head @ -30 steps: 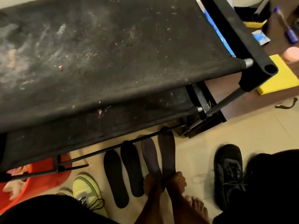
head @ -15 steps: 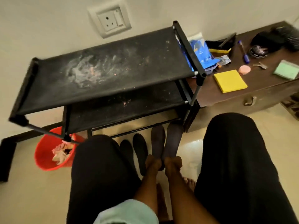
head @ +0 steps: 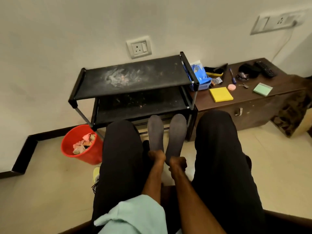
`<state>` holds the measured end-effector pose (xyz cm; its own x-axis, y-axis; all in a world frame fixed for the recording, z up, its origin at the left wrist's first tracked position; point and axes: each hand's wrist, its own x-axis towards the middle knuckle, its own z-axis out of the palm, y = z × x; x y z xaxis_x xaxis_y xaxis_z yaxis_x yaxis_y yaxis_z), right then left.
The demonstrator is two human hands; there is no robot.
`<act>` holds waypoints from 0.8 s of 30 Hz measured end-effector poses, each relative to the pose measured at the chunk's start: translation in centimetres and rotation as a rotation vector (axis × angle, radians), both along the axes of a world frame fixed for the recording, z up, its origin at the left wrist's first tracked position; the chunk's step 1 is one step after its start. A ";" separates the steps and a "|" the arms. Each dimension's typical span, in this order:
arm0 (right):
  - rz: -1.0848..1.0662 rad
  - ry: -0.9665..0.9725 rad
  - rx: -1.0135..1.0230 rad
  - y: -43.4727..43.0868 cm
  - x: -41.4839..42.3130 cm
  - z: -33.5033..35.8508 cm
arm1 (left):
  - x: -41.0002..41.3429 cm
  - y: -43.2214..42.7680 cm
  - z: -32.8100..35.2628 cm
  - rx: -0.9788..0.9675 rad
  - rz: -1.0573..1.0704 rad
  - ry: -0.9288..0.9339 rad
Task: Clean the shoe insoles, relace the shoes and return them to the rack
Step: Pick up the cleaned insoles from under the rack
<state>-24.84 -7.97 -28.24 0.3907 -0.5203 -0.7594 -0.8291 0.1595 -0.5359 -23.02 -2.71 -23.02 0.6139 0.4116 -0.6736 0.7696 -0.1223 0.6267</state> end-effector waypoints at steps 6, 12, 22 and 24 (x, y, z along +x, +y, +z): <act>0.130 -0.165 -0.186 -1.7 0.1 7.3 | -0.2 0.0 2.4 -0.055 0.017 -0.152; 0.212 -0.226 -0.195 -2.9 1.2 9.4 | -1.7 -1.0 2.7 -0.069 0.017 -0.130; 0.120 -0.243 -0.053 -3.5 2.6 8.6 | -0.3 -0.6 4.3 0.037 0.004 -0.207; 0.096 -0.254 -0.017 -4.3 4.2 8.9 | 1.9 -0.2 4.6 0.058 -0.031 -0.245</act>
